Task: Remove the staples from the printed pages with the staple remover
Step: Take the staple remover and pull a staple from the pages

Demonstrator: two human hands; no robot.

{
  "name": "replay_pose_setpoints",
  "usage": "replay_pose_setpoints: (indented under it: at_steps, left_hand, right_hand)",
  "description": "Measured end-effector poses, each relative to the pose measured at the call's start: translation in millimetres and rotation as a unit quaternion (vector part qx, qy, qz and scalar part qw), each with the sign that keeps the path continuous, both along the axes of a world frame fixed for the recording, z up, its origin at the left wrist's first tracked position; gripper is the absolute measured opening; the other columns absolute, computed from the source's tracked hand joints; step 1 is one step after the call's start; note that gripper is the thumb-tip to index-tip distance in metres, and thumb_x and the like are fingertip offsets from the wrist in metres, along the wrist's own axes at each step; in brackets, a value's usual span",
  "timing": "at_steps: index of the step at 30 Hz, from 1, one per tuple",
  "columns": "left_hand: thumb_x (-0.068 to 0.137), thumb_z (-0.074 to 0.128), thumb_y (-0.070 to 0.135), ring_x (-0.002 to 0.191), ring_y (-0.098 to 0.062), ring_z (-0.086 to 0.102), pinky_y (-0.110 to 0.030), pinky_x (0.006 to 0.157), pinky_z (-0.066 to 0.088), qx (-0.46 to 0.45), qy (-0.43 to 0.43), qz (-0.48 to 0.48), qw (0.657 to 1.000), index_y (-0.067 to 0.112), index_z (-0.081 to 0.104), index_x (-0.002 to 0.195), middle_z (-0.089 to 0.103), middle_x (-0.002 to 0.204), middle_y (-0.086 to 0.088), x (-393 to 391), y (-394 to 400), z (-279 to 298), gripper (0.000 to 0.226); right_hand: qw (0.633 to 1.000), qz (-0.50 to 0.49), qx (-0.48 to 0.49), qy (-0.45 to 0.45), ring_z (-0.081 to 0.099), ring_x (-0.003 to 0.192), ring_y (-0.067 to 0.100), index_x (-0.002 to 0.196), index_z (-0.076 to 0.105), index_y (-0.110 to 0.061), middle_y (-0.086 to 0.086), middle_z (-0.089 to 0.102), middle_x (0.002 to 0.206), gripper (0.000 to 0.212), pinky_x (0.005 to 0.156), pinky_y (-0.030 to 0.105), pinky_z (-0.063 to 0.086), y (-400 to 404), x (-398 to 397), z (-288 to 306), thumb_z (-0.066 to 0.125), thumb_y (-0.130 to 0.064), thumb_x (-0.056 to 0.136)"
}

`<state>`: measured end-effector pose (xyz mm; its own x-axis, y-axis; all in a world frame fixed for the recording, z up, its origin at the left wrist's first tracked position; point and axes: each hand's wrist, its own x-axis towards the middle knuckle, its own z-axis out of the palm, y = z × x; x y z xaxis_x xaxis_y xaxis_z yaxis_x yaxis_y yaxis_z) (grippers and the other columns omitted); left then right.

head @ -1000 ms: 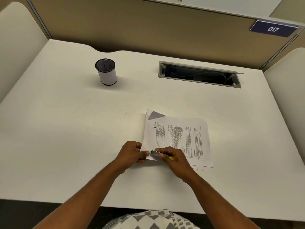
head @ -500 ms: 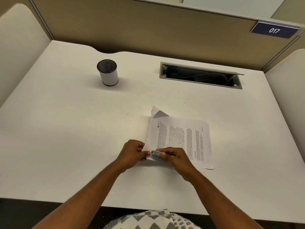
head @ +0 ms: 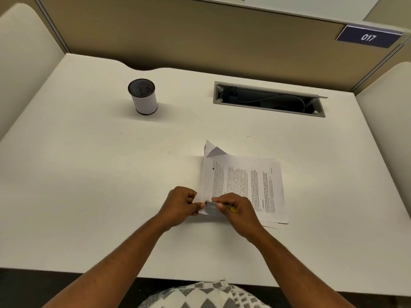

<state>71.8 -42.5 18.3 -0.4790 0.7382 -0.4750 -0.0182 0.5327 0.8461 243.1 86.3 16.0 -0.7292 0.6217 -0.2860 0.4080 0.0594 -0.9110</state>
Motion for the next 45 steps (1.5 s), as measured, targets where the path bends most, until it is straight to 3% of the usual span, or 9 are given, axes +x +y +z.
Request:
replay_pose_setpoints:
  at_steps: [3,6,9,13,18,22,28,34,45]
  left_hand:
    - [0.085,0.080,0.008,0.086,-0.033,0.075,-0.036,0.077,0.065,0.004,0.006,0.000,1.000,-0.012,0.068,0.091,0.069,0.084,-0.027,-3,1,0,0.024]
    - [0.085,0.080,0.012,0.080,-0.027,0.064,-0.032,0.075,0.065,0.011,0.014,-0.027,0.999,0.010,0.063,0.087,0.055,0.084,-0.011,-3,3,3,0.018]
    - [0.085,0.079,0.010,0.084,-0.034,0.074,-0.035,0.076,0.065,0.016,-0.006,-0.006,1.000,-0.005,0.066,0.085,0.066,0.081,-0.021,-2,7,4,0.020]
    - [0.088,0.076,0.006,0.084,-0.019,0.076,-0.044,0.084,0.064,0.044,-0.087,0.021,0.995,0.003,0.074,0.094,0.077,0.078,-0.002,4,4,6,0.008]
    - [0.093,0.071,0.009,0.091,-0.039,0.073,-0.037,0.080,0.064,0.053,-0.117,0.066,0.990,-0.013,0.065,0.104,0.066,0.093,-0.030,9,1,5,0.026]
    - [0.093,0.070,0.006,0.081,-0.027,0.077,-0.033,0.075,0.065,0.073,-0.128,0.095,0.984,-0.001,0.070,0.109,0.074,0.084,-0.013,13,3,8,0.017]
    - [0.089,0.075,0.007,0.073,-0.025,0.074,-0.037,0.077,0.065,0.049,-0.075,0.106,0.990,-0.008,0.069,0.097,0.066,0.066,-0.009,13,4,3,0.018]
    - [0.090,0.075,0.009,0.082,-0.039,0.074,-0.036,0.076,0.065,0.039,-0.024,0.084,0.995,-0.017,0.065,0.095,0.067,0.081,-0.032,12,3,0,0.029]
    - [0.090,0.075,0.010,0.087,-0.046,0.073,-0.028,0.071,0.063,0.056,-0.014,0.078,0.995,-0.018,0.063,0.096,0.064,0.085,-0.039,12,7,2,0.031]
  right_hand:
    - [0.994,-0.013,-0.107,0.002,0.070,0.096,0.006,0.106,0.082,-0.023,-0.004,0.080,0.103,0.021,0.086,0.022,0.050,4,1,5,0.070,-0.010,0.095]
    - [0.979,-0.010,-0.206,0.009,0.068,0.095,0.012,0.104,0.083,-0.025,0.004,0.080,0.105,0.023,0.084,0.027,0.049,3,3,5,0.069,-0.009,0.095]
    - [0.981,-0.048,-0.186,0.033,0.071,0.101,0.013,0.105,0.083,-0.021,0.000,0.080,0.108,0.021,0.090,0.027,0.052,2,4,3,0.070,-0.008,0.094]
    - [0.984,-0.090,-0.146,0.042,0.073,0.105,0.009,0.103,0.083,-0.025,-0.007,0.080,0.108,0.020,0.089,0.021,0.053,7,10,2,0.072,-0.011,0.093]
    - [0.990,-0.081,-0.109,0.050,0.072,0.106,0.008,0.104,0.082,-0.025,-0.008,0.080,0.108,0.018,0.087,0.019,0.053,3,13,-3,0.073,-0.014,0.093]
    - [0.990,-0.092,-0.093,0.049,0.072,0.106,0.007,0.104,0.082,-0.025,-0.010,0.079,0.107,0.017,0.089,0.019,0.051,-6,10,-7,0.074,-0.016,0.093]
    - [0.988,-0.116,-0.090,0.050,0.071,0.105,0.003,0.104,0.081,-0.030,-0.012,0.079,0.107,0.018,0.089,0.016,0.050,-16,8,-7,0.074,-0.018,0.093]
    - [0.988,-0.132,-0.080,0.033,0.071,0.102,0.003,0.109,0.081,-0.022,-0.011,0.080,0.105,0.018,0.088,0.018,0.050,-21,6,-4,0.073,-0.017,0.094]
    - [0.984,-0.129,-0.107,0.055,0.071,0.099,0.004,0.112,0.080,-0.024,-0.009,0.080,0.107,0.020,0.086,0.023,0.054,-20,8,1,0.073,-0.021,0.094]
